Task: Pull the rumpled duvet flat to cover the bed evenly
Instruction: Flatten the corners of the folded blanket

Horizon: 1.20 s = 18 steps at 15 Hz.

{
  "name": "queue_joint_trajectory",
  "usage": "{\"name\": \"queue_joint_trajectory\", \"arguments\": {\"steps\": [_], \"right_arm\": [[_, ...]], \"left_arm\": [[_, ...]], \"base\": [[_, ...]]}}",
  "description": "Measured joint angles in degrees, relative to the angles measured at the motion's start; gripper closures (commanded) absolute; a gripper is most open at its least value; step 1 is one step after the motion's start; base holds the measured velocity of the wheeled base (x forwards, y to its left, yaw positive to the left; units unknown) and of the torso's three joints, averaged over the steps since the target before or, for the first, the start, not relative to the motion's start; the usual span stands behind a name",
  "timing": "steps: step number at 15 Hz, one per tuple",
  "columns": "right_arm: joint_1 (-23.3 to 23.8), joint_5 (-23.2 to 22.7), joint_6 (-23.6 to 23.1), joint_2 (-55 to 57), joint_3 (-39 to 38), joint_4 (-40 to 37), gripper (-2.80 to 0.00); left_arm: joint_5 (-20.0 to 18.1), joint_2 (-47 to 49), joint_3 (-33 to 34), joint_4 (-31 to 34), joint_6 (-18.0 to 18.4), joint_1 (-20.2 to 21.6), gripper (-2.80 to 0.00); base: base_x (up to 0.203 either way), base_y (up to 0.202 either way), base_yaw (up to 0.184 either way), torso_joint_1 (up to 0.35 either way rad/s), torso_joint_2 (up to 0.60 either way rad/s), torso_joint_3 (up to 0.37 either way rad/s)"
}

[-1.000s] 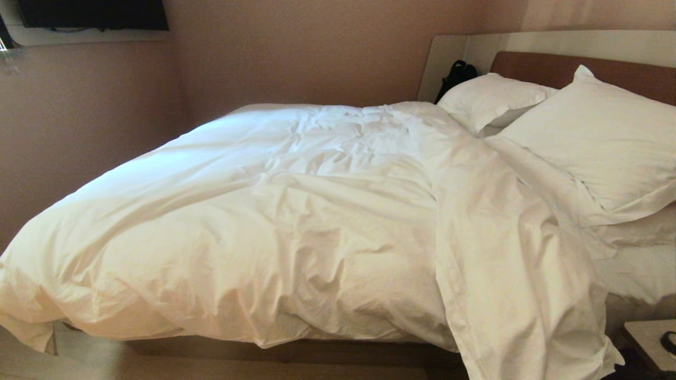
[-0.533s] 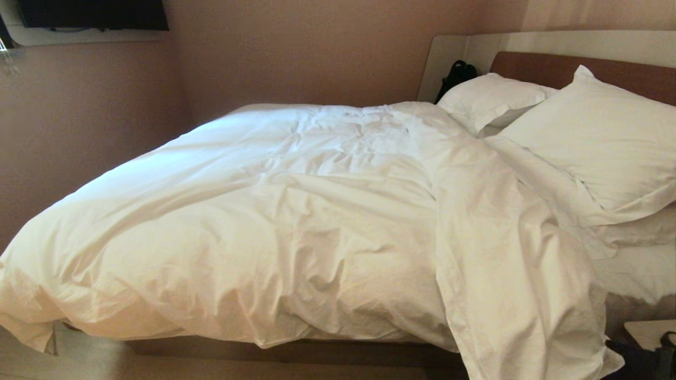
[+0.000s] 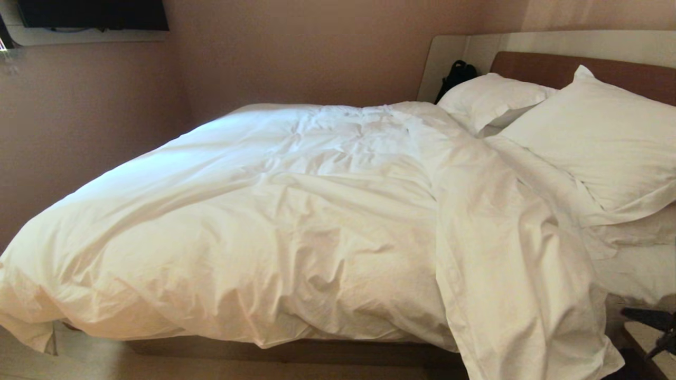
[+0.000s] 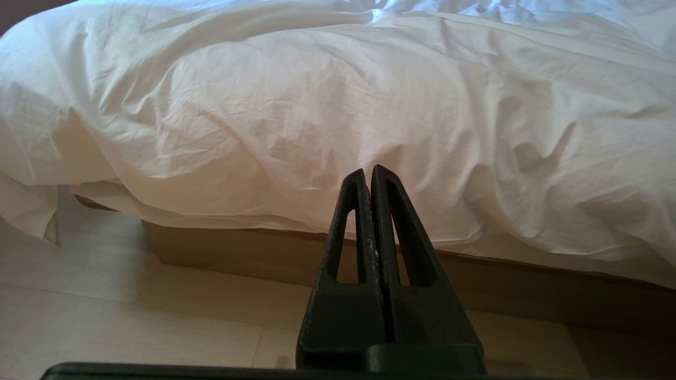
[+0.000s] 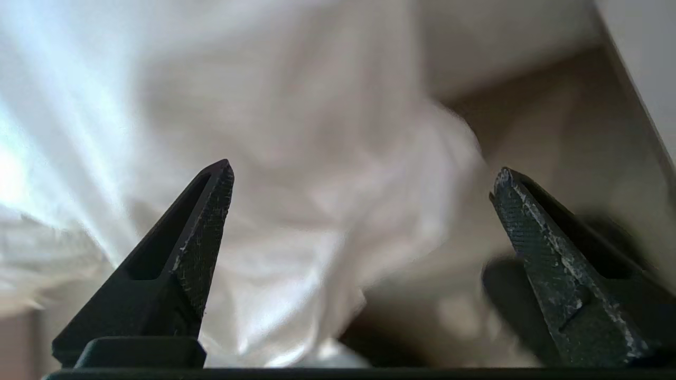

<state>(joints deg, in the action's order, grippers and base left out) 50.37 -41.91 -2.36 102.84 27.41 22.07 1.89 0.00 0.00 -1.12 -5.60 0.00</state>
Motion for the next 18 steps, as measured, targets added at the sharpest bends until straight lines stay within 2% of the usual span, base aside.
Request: {"name": "queue_joint_trajectory", "arguments": {"steps": [4,8,13,18], "right_arm": [[5.5,4.7,-1.59,1.23,1.64,-10.08,-2.8],[6.55,8.37,-7.03,2.17,3.93,-15.53,-2.8],[5.32,11.96,-19.86,6.31,1.38,-14.36,-2.8],[0.93,16.34,-32.66,10.29,-1.09,-6.82,-2.8]], "left_arm": [[0.04,0.0,0.0,0.0,0.0,0.0,0.0],[0.01,0.0,0.0,0.0,0.0,0.0,0.0],[0.01,0.0,0.0,0.02,-0.02,0.0,0.0],[0.0,0.0,0.0,0.0,0.0,0.0,0.0]], "base": [[0.0,0.0,0.0,0.0,0.0,0.0],[0.0,0.0,0.0,0.0,0.0,0.0],[0.0,0.0,0.0,0.0,0.0,0.0],[0.0,0.0,0.0,0.0,0.0,0.0]]}}
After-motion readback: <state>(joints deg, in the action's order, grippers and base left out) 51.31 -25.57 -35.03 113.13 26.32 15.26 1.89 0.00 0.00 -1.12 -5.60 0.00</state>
